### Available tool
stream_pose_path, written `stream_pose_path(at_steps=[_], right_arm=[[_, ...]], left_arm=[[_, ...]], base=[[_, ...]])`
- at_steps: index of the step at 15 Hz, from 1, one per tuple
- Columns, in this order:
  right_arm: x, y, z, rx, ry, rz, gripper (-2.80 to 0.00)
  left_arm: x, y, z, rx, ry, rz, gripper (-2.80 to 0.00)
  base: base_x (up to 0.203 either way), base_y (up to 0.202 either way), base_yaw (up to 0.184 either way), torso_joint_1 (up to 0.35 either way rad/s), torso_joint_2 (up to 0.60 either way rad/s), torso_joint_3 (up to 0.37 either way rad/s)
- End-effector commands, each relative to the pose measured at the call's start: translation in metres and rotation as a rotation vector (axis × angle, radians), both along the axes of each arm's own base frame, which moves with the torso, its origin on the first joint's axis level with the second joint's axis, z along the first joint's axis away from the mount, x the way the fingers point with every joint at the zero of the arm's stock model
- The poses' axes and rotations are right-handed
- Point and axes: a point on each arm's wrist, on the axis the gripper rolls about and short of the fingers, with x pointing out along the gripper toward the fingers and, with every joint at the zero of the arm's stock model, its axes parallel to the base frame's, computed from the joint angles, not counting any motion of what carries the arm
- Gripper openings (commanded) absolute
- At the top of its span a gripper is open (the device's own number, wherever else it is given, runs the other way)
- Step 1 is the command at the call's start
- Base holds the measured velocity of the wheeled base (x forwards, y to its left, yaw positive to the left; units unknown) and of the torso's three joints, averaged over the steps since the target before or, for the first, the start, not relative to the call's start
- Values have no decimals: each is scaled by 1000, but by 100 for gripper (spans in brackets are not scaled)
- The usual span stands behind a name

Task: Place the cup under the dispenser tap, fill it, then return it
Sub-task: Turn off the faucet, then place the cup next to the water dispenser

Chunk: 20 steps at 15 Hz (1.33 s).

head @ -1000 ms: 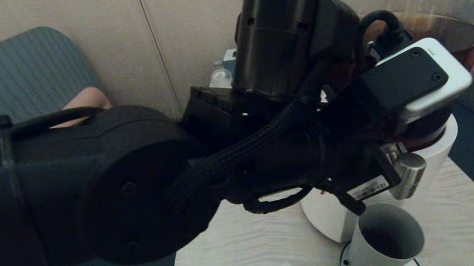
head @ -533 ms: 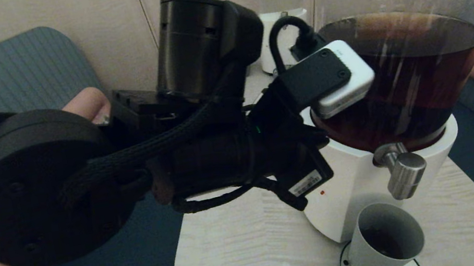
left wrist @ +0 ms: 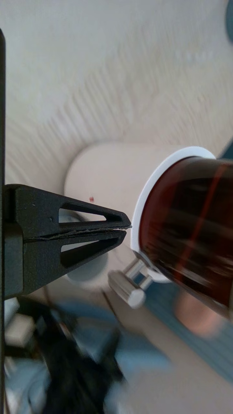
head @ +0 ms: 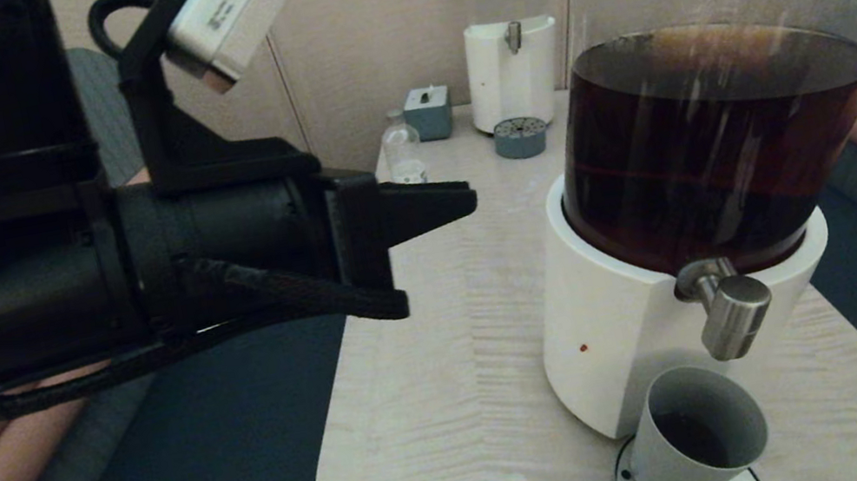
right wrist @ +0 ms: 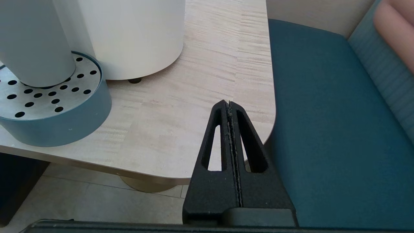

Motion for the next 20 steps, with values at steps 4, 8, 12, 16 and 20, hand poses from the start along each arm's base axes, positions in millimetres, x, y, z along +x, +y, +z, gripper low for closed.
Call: stream_pose_path(at_steps=[4,8,12,16,20], right_arm=[[0,0,0,-1,0,1,-280],[0,0,0,-1,0,1,-280],[0,0,0,-1,0,1,-280],[0,0,0,-1,0,1,-280],[0,0,0,-1,0,1,-280]], left_arm=[[31,28,-75,-109,-166,23,-280],[40,11,-139,-36,-175,-50,-280],[26,-16,-174,-4,-172,-184,-280],[22,-27,-189,13,-172,-223,0],[19,-29,-195,36,-177,-245,0]], base=[[0,0,0,0,0,0],[0,0,0,0,0,0],[0,0,0,0,0,0],[0,0,0,0,0,0],[0,0,0,0,0,0]])
